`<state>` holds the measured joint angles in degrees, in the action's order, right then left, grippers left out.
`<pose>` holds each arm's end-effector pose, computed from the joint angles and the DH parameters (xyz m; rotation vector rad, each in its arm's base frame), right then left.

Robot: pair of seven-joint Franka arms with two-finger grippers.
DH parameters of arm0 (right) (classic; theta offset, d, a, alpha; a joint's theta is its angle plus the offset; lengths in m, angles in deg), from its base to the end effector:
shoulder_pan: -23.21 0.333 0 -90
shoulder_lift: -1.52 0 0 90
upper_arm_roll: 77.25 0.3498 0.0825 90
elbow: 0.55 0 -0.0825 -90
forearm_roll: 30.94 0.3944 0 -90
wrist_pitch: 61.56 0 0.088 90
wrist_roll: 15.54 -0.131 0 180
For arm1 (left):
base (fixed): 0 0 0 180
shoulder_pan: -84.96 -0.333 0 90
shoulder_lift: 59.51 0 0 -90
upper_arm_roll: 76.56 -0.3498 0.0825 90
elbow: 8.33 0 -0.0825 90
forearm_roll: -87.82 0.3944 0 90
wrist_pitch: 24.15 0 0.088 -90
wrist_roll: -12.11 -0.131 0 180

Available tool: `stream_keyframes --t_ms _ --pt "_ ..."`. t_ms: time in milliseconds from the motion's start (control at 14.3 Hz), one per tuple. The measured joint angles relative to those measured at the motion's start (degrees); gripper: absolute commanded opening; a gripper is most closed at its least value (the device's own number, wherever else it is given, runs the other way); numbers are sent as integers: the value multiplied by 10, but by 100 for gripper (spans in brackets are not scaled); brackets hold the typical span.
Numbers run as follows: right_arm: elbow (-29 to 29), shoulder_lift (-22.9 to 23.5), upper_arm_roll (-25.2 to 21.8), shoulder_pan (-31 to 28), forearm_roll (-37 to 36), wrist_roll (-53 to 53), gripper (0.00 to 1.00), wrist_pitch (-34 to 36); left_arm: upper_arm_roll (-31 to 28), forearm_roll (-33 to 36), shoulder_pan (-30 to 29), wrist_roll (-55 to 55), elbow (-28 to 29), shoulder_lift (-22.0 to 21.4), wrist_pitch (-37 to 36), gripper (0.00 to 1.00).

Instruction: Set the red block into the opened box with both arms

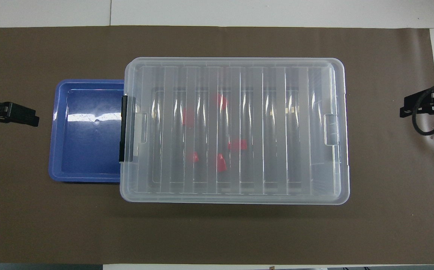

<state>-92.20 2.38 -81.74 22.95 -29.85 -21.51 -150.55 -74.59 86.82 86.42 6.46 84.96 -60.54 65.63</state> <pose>0.5634 -0.0440 0.6106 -3.1092 0.2922 0.0962 0.5547 -0.0357 0.6164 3.1134 -0.2467 -0.0671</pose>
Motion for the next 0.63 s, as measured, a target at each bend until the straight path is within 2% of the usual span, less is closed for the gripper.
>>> stream_keyframes --t_ms 630 --pt "0 0 0 2 0 20 100 -1 0 0 0 0 0 0 0 100"
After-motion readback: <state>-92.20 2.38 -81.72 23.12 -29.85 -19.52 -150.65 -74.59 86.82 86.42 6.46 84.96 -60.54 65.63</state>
